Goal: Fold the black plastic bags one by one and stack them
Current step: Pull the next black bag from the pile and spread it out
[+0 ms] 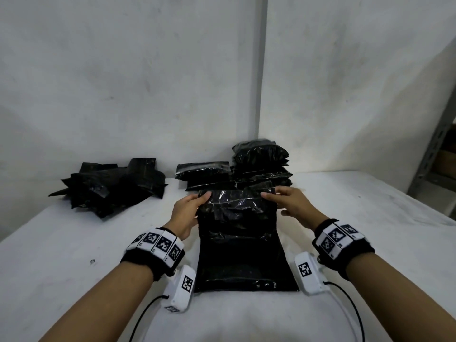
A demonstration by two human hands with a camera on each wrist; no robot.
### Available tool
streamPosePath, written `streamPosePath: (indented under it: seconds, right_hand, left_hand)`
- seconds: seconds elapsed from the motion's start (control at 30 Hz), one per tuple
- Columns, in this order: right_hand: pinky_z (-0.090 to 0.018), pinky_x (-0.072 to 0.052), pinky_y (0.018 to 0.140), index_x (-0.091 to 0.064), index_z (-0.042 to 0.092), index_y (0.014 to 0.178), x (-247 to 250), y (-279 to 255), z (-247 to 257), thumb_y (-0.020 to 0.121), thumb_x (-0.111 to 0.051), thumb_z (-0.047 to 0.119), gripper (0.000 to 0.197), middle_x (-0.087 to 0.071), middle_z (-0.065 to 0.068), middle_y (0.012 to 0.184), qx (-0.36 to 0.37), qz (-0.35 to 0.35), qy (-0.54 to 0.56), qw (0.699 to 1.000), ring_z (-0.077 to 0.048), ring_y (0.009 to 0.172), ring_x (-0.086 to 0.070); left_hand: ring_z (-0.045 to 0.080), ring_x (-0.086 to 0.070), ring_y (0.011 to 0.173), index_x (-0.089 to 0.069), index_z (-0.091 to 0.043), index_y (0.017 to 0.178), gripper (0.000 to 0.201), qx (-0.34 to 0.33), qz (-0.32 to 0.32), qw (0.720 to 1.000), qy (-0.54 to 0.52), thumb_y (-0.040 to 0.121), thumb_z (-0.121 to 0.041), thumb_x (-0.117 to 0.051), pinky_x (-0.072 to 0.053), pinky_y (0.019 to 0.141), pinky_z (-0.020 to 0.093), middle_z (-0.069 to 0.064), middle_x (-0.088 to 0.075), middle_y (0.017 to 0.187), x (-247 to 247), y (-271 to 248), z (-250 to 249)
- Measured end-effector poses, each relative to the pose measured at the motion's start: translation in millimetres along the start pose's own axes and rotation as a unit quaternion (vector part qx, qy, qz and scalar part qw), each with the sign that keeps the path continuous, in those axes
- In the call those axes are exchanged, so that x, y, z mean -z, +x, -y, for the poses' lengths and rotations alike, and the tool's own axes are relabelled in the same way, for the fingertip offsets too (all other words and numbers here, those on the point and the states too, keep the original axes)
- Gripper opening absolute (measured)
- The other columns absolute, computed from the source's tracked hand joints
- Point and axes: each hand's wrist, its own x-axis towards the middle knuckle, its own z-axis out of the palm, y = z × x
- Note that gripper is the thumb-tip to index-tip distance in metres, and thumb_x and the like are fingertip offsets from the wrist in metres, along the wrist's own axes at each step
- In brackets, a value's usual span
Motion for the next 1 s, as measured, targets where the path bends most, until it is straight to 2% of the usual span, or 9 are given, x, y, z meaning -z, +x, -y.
streamPosePath:
  seconds: [0.13, 0.27, 0.43, 0.5, 0.63, 0.73, 0.83, 0.93, 1.0]
  right_hand:
    - [-0.024, -0.037, 0.064, -0.053, 0.022, 0.052, 1, -1, 1, 0.078, -0.079, 0.03, 0.038, -0.057, 0.009, 0.062, 0.017, -0.025, 0.008, 1.0, -0.006, 0.063, -0.057]
    - [-0.028, -0.041, 0.07, -0.075, 0.009, 0.094, -1, -4, 3, 0.08, -0.077, 0.027, 0.023, -0.07, 0.003, 0.082, 0.01, -0.015, -0.006, 1.0, -0.007, 0.078, -0.064]
    - [-0.021, -0.03, 0.051, -0.048, 0.022, 0.05, 0, -3, 6, 0.073, -0.084, 0.026, 0.043, -0.037, 0.008, 0.052, -0.008, -0.051, 0.007, 0.999, -0.01, 0.051, -0.036]
    - [-0.021, -0.032, 0.046, -0.043, 0.02, 0.05, 0, -3, 5, 0.074, -0.083, 0.021, 0.047, -0.034, 0.006, 0.053, -0.013, -0.049, 0.03, 0.998, -0.009, 0.045, -0.036]
    - [-0.018, -0.054, 0.055, -0.062, 0.006, 0.096, -6, -6, 8, 0.089, -0.067, 0.012, 0.01, -0.068, -0.009, 0.089, -0.029, 0.005, 0.106, 0.994, -0.011, 0.065, -0.071]
    - [-0.023, -0.059, 0.066, -0.053, -0.003, 0.115, -7, -7, 13, 0.096, -0.055, 0.007, 0.021, -0.064, -0.019, 0.111, -0.061, 0.055, 0.18, 0.98, -0.023, 0.083, -0.073]
    - [-0.028, -0.06, 0.067, -0.044, -0.005, 0.128, -8, -8, 18, 0.099, -0.048, 0.004, 0.031, -0.055, -0.023, 0.126, -0.093, 0.09, 0.217, 0.967, -0.031, 0.09, -0.072]
    - [-0.033, -0.06, 0.068, -0.041, -0.004, 0.136, -9, -7, 17, 0.101, -0.044, 0.005, 0.036, -0.049, -0.019, 0.137, -0.117, 0.115, 0.231, 0.959, -0.036, 0.097, -0.069]
    - [-0.037, -0.061, 0.075, -0.048, -0.002, 0.13, -10, -7, 14, 0.101, -0.044, 0.007, 0.031, -0.054, -0.015, 0.136, -0.131, 0.127, 0.22, 0.958, -0.035, 0.102, -0.067]
  left_hand:
    - [0.017, -0.066, 0.082, -0.066, -0.001, 0.109, 0.025, -0.023, -0.017, 0.999, -0.019, 0.087, -0.014, -0.067, -0.055, 0.069, 0.024, 0.009, -0.069, 0.1, 4, 5, 3]
    - [0.011, -0.069, 0.074, -0.068, -0.001, 0.104, 0.019, -0.024, -0.016, 0.999, -0.021, 0.086, -0.007, -0.067, -0.055, 0.062, 0.018, 0.007, -0.071, 0.091, 6, 3, 2]
    - [0.02, -0.067, 0.09, -0.068, 0.0, 0.107, 0.026, -0.023, -0.028, 0.999, -0.026, 0.083, -0.009, -0.071, -0.053, 0.075, 0.025, 0.011, -0.072, 0.101, 9, 3, 0]
    - [0.021, -0.065, 0.09, -0.069, 0.0, 0.105, 0.026, -0.023, -0.028, 0.999, -0.014, 0.082, -0.012, -0.072, -0.052, 0.075, 0.025, 0.012, -0.071, 0.101, 8, 1, -3]
    - [0.009, -0.049, 0.064, -0.067, -0.015, 0.086, 0.01, -0.053, -0.068, 0.992, 0.092, 0.081, -0.02, -0.075, -0.042, 0.073, 0.02, -0.005, -0.064, 0.085, 4, -3, -11]
    - [0.006, -0.05, 0.047, -0.069, -0.01, 0.096, 0.017, -0.018, -0.029, 0.994, 0.103, 0.084, -0.021, -0.072, -0.031, 0.041, 0.014, 0.0, -0.063, 0.089, 5, -4, -16]
    - [0.012, -0.072, 0.068, -0.057, -0.009, 0.11, 0.019, 0.052, 0.04, 0.997, 0.034, 0.093, -0.015, -0.06, -0.02, 0.03, 0.013, 0.0, -0.059, 0.105, 3, -8, -20]
    - [0.021, -0.072, 0.087, -0.051, -0.007, 0.119, 0.022, 0.098, 0.102, 0.989, -0.041, 0.098, -0.012, -0.051, -0.04, 0.035, 0.013, 0.004, -0.058, 0.122, 1, -11, -23]
    - [0.025, -0.07, 0.091, -0.052, -0.008, 0.112, 0.015, 0.117, 0.12, 0.984, -0.065, 0.098, -0.01, -0.049, -0.058, 0.064, 0.024, 0.01, -0.06, 0.121, 1, -12, -22]
